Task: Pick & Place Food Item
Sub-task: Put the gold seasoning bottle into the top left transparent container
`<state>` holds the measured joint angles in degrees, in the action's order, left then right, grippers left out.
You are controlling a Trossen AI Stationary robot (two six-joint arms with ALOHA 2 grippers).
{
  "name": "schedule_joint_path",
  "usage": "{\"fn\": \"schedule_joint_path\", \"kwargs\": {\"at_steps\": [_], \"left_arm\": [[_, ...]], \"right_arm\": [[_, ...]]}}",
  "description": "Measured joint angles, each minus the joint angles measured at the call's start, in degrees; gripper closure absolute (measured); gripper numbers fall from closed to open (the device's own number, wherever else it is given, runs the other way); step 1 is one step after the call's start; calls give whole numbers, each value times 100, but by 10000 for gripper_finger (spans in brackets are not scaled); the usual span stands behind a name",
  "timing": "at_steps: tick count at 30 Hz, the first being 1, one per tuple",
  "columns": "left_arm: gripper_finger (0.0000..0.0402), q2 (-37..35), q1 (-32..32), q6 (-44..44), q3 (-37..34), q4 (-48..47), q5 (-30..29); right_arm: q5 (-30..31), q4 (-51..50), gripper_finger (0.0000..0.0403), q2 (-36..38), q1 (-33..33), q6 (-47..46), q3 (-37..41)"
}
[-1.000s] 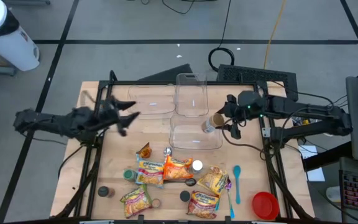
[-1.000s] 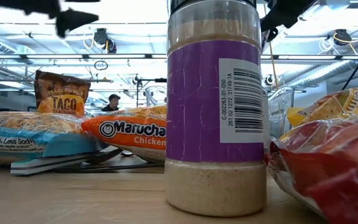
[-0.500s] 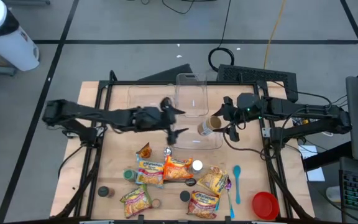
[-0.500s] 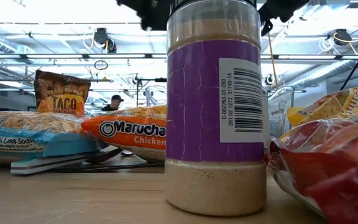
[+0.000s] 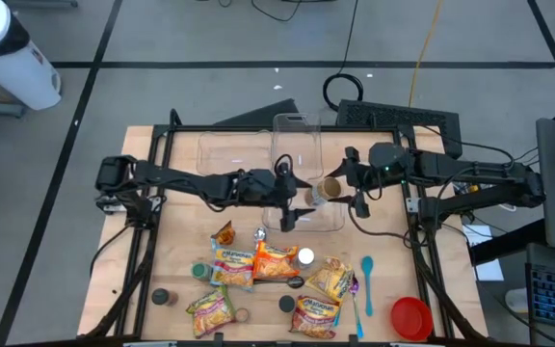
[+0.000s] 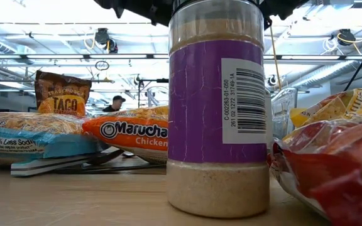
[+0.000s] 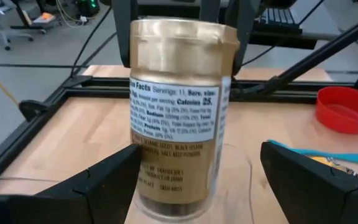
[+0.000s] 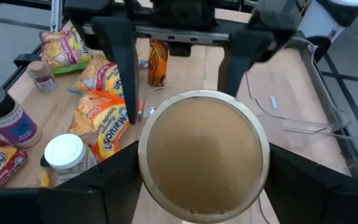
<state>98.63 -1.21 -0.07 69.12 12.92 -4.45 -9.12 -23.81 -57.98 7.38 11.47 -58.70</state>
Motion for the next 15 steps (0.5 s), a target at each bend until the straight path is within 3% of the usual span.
{"fn": "schedule_joint_path", "kwargs": {"at_steps": [8, 15], "left_arm": [[68, 262, 68, -57, 0, 402, 7], [69, 258, 120, -5, -2, 730, -68]], "right_arm": [[-464, 605, 133, -5, -5, 19, 4], [-419, 655, 135, -36, -87, 29, -7]]}}
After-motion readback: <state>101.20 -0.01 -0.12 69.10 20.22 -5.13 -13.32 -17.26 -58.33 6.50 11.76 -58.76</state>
